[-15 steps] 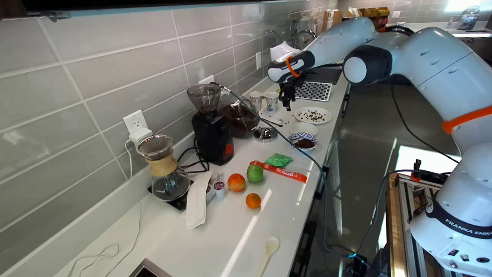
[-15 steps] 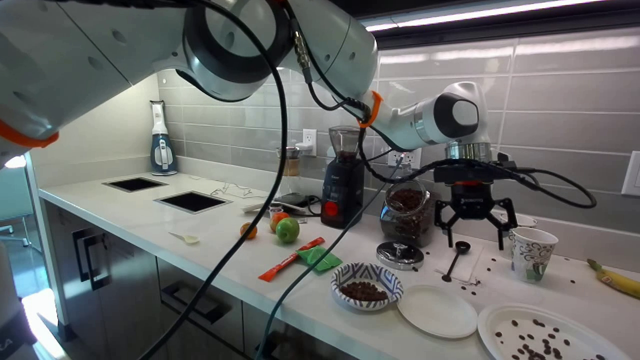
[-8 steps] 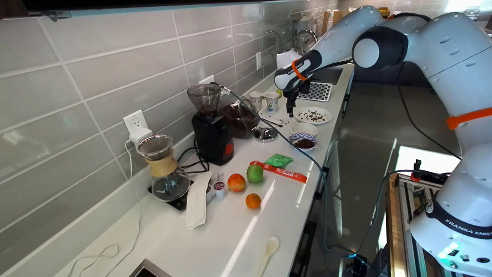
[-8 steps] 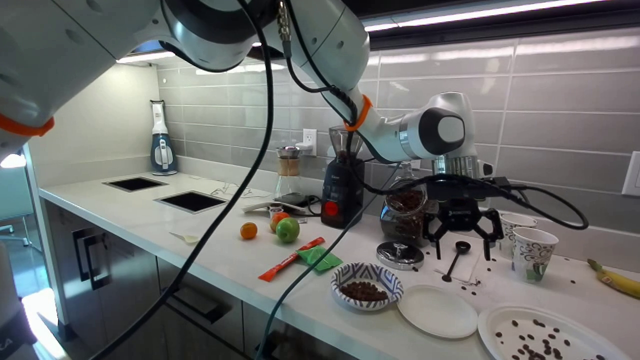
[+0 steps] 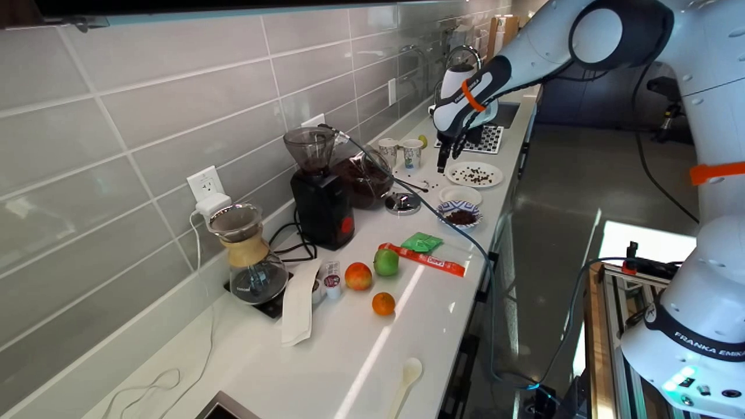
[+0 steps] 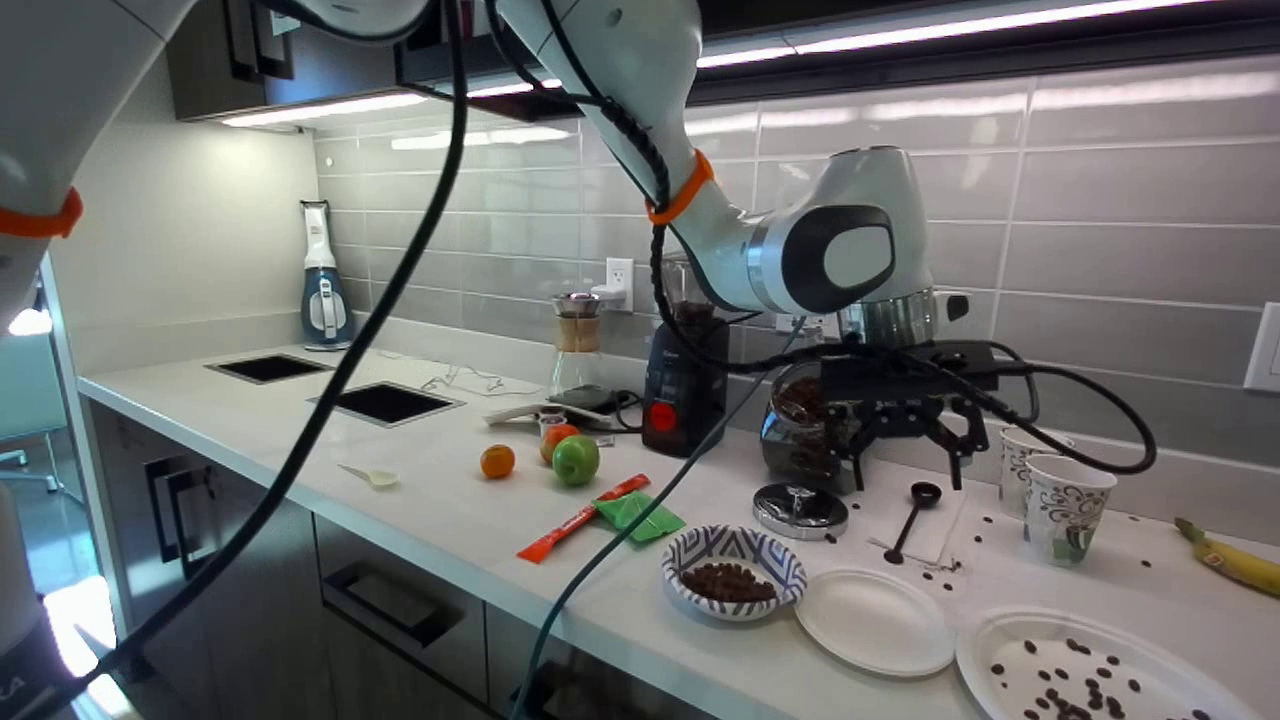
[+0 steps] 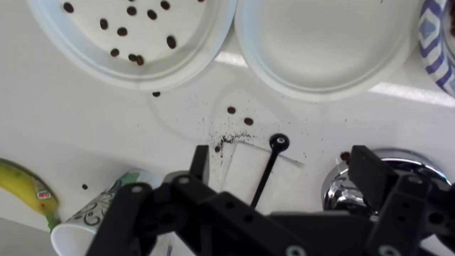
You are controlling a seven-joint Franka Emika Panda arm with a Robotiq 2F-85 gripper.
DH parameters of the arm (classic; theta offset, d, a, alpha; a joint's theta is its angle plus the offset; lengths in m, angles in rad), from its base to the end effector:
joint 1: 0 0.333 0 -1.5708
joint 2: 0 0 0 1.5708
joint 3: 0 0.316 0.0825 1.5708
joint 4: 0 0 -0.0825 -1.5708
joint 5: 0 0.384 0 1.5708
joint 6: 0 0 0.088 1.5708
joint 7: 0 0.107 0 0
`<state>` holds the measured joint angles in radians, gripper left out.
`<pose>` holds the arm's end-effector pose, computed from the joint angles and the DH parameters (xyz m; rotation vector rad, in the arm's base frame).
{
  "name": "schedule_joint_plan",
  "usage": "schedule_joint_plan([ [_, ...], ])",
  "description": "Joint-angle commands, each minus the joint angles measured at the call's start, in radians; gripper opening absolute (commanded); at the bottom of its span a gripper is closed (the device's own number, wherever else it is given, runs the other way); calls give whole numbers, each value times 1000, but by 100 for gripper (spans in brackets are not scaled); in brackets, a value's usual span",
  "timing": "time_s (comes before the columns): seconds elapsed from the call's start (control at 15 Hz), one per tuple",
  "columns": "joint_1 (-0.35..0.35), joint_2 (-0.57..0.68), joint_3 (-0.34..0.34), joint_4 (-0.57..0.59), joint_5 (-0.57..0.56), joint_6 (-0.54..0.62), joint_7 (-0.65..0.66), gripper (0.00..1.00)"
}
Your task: Transfer a spoonful of contents from the glass container to the right plate
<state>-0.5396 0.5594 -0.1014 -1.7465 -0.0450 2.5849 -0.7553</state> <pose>0.5598 -0.4067 0.2837 2.8794 0.2484 0.2381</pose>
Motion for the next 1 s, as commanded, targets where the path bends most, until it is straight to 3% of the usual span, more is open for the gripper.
schedule_joint_plan([
  [0.0, -101, -97, 121, -156, 179, 158, -146, 100],
  [0.2, -161, -131, 201, -209, 300, 209, -226, 100],
  [0.47, -222, -216, 246, -281, 445, 213, -278, 100],
  [0.67, -218, -279, 207, -317, 515, 199, -251, 100],
  [0.8, -188, -321, 146, -352, 494, 208, -194, 100],
  [0.87, -181, -262, 153, -280, 490, 185, -229, 100],
  [0.93, -176, -282, 135, -295, 490, 185, -220, 100],
])
